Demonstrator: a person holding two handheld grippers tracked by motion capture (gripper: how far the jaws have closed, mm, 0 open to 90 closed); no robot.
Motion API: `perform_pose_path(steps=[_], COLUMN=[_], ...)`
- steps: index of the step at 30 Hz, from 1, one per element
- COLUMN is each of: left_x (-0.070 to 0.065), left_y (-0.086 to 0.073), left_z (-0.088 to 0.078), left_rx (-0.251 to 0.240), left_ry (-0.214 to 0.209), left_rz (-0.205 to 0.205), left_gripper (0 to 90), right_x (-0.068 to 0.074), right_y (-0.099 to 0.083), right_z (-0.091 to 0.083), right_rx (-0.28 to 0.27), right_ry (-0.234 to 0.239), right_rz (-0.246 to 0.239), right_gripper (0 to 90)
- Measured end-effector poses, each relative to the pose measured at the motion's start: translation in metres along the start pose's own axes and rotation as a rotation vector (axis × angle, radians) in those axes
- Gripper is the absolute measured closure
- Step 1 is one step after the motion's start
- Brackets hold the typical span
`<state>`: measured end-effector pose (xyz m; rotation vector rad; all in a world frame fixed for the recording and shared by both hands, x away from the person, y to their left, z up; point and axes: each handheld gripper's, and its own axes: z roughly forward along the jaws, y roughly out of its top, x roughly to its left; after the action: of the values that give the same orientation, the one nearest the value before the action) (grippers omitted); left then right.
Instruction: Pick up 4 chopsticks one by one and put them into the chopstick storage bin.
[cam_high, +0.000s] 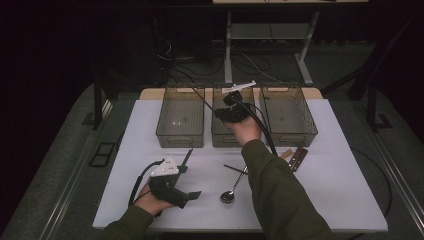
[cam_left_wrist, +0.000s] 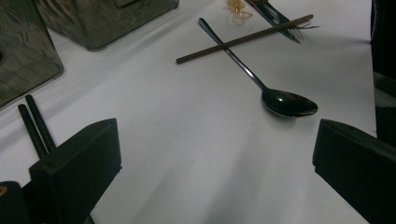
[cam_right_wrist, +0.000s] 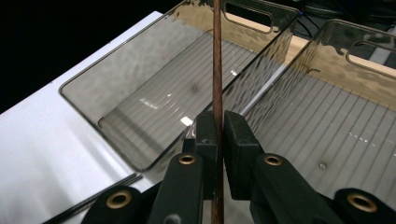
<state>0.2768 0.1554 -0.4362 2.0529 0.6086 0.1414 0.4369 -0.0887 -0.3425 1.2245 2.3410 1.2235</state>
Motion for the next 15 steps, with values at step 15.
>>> perform_pose_path(steps=[15], left_x=[0.001], left_y=[0.000], left_z=[-0.001], left_rx=[-0.015], left_ry=[0.002], left_rz=[-0.001], left_gripper=[0.2], right_x=[0.020], right_y=[0.028], right_z=[0.051], right_rx=[0.066], right_ry=[-0.050], right_rz=[0.012], right_gripper=[84.5])
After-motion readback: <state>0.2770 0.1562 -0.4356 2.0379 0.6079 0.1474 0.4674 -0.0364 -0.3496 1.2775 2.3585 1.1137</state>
